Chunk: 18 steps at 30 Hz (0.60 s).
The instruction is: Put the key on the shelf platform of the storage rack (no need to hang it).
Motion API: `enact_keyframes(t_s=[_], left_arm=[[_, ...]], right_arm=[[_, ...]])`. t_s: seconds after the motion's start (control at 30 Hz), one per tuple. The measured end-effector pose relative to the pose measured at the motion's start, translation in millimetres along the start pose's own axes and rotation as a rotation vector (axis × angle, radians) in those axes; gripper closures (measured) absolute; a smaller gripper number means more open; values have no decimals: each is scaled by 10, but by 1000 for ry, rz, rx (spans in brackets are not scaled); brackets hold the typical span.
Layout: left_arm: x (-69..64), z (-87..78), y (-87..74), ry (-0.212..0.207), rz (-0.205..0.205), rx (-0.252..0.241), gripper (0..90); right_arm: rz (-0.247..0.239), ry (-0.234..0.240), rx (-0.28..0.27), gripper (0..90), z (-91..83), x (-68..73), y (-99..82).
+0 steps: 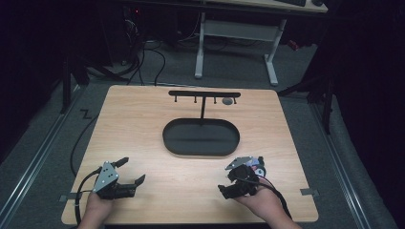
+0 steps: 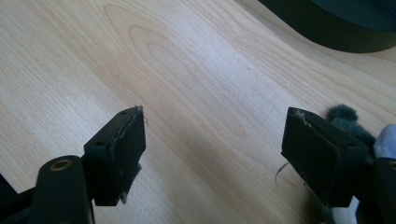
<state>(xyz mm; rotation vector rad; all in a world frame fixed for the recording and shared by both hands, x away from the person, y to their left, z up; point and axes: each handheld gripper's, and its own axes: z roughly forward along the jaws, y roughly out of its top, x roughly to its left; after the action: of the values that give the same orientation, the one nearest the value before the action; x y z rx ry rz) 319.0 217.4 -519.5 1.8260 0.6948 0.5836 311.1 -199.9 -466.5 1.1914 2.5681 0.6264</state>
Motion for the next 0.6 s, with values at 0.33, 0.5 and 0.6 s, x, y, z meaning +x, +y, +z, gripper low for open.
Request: enact_keyframes(t_s=[0.33, 0.5, 0.6], left_arm=[[19, -5, 3, -2, -17, 2, 125], [12, 5, 0, -12, -14, 7, 125], [3, 11, -1, -17, -13, 18, 125]], right_arm=[[58, -19, 61, 185, -196, -179, 19], [94, -61, 96, 116, -312, -306, -7], [102, -72, 99, 118, -366, -367, -37]])
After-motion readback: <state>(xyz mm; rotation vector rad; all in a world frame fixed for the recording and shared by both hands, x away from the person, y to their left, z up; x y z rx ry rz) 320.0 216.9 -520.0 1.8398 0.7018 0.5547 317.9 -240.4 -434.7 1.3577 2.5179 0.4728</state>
